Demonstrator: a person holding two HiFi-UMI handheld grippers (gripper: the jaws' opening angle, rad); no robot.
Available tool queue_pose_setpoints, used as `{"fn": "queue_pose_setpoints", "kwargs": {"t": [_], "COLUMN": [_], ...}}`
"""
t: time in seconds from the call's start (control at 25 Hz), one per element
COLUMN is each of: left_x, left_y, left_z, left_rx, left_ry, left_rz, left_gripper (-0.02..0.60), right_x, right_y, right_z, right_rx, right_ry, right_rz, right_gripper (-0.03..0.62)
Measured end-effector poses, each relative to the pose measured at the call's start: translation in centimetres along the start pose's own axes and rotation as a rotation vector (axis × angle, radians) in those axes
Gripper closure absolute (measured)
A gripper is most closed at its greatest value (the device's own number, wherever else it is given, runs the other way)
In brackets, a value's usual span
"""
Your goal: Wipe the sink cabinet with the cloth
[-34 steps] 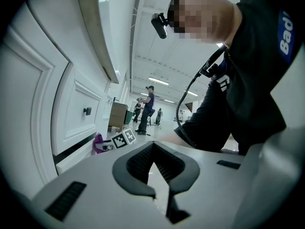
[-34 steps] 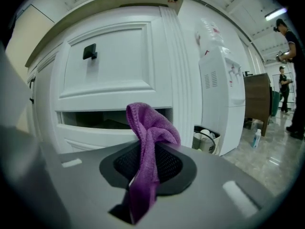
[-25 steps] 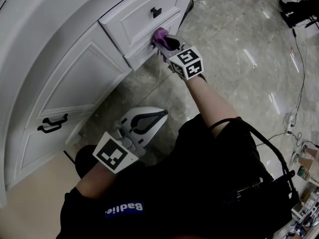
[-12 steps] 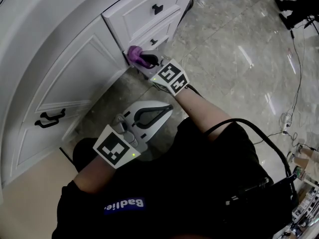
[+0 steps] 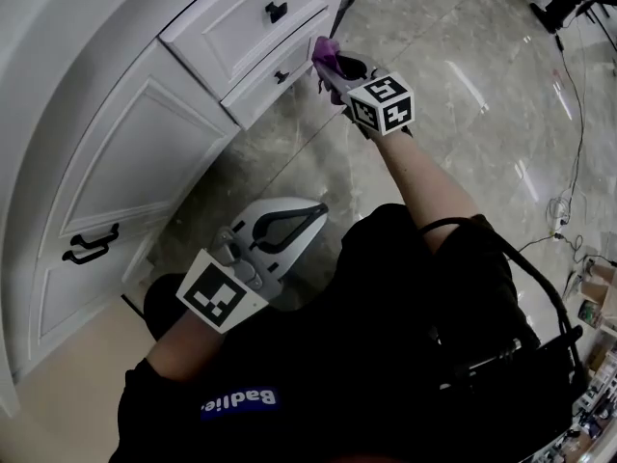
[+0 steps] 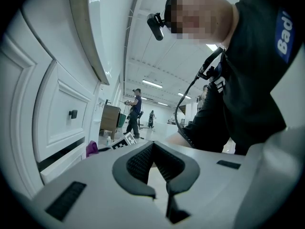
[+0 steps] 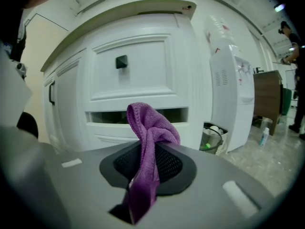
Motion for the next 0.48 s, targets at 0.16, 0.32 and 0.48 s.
{"fn": "queue_pose_setpoints", "kwargs": {"t": [0.16, 0.32, 0.48], "left_x": [0.4, 0.3, 0.3], "left_y": [0.3, 0.6, 1.2], "left_z": [0.1, 0.2, 0.1], "left_rx": [-0.028, -0.043, -0.052], "left_ry": [-0.004, -0.021, -0.027], "left_rz": [0.003, 0.001, -0.016], "left_gripper": [0.577, 0.577, 0.577], "right_x": [4.3, 7.0, 6.4], "right_y": [1.0, 2.5, 2.7], "right_z": [0.0, 2.1, 4.3], "right_rx": [-0.009, -0.041, -0.044], "right_ry": [0.096, 0.134, 0.101], "right_rz": [0.074, 0.132, 0.152], "right_gripper": [0.523, 0.523, 0.523]}}
Point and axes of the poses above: the fingertips, and each gripper's own axes: z forward along the fingers, x to its right, y out of its underside, the point moved 6 cm from there along -z, backward along the fingers, and after that the axes turned 15 degrees about -y, right-handed, at the moved point
